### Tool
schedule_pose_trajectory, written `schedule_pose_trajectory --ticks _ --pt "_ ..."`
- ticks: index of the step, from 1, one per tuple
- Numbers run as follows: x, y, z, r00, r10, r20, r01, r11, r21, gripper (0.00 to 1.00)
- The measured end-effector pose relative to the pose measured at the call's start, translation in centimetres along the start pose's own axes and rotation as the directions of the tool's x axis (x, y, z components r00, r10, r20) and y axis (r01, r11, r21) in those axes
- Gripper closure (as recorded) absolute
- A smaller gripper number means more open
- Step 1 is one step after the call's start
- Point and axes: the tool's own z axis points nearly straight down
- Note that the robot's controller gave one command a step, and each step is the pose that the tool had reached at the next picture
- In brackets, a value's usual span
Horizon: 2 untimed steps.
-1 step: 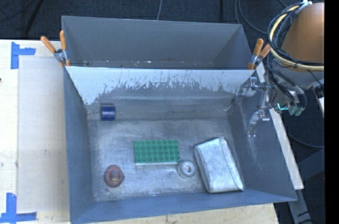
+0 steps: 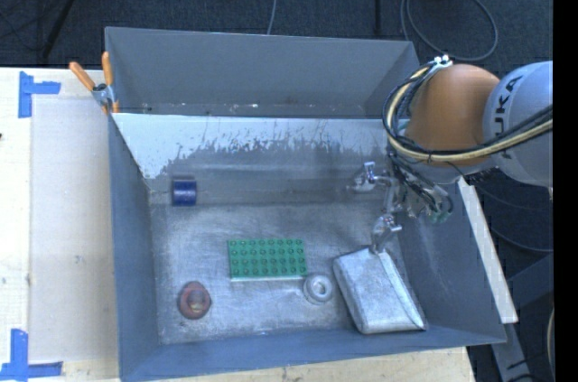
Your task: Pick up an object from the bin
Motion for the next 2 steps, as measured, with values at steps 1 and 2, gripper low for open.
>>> schedule_pose_trajectory --ticks 1,2 --pt "3.3 7.1 -6.6 0.981 0.194 -0.027 -0.194 0.981 -0.004 0.00" --pt "0.9 11.1 1.6 0.994 0.105 -0.019 -0.105 0.994 -0.002 0.00"
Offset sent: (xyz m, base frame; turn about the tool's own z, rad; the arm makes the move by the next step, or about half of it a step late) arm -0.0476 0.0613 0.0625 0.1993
